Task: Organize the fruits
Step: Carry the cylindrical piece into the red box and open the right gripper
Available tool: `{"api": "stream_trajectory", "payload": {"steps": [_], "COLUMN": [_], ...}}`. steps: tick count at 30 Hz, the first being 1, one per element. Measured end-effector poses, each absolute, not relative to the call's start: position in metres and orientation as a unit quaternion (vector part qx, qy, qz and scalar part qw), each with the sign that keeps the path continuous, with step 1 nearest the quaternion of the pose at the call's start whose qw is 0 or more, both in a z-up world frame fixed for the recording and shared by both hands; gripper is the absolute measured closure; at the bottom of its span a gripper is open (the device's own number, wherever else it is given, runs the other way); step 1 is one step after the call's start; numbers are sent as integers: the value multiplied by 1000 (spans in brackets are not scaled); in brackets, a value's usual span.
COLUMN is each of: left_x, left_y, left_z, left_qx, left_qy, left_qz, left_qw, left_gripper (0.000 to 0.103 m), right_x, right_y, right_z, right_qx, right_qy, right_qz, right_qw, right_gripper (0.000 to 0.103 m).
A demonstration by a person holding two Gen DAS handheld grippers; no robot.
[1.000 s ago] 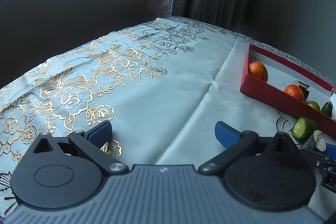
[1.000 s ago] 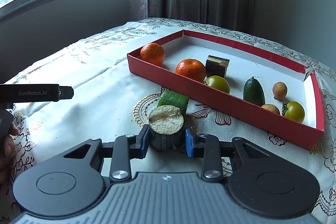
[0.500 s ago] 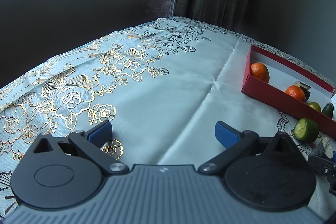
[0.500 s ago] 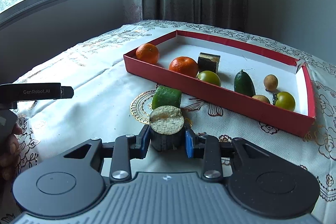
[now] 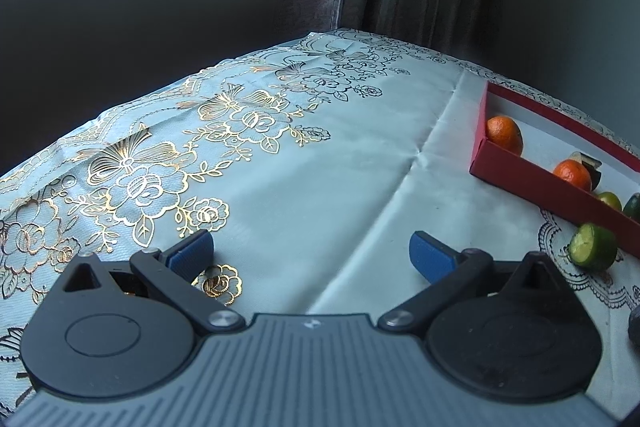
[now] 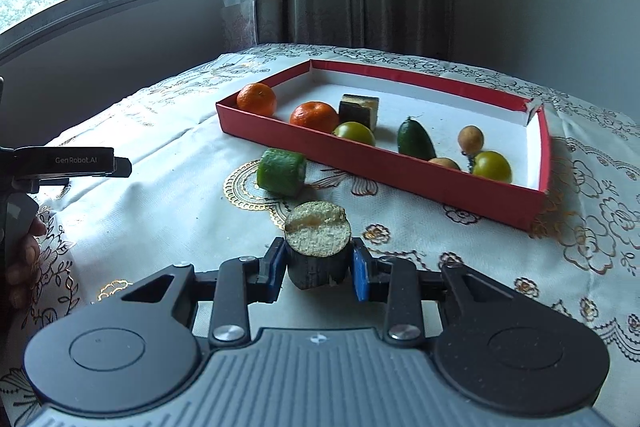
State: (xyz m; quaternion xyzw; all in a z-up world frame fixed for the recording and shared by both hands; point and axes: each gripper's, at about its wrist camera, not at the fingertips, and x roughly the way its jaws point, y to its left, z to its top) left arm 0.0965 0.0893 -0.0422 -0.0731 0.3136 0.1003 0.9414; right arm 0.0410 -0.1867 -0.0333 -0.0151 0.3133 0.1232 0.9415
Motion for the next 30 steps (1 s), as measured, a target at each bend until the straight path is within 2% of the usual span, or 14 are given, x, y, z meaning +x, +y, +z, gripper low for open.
{"api": "stream_trajectory", "payload": {"steps": [15,23,30], "left_x": [98,98,98], "left_y": [86,86,87], "left_z": [-43,-43,-43], "left_qx": [-61,-60,-63], "left_qy": [318,319,317], "left_qz": [109,109,103], "left_qw": [940,940,941], "left_gripper": [0,0,0], "right_x": [38,76,121], "right_y": [-233,-257,-269], "right_z": [7,41,40], "right_qx": [-15,-12,1], "right_qy": [276,246,250], "right_qz": [99,61,31], "right_qw": [956,967,968], "right_gripper": [70,70,70]}}
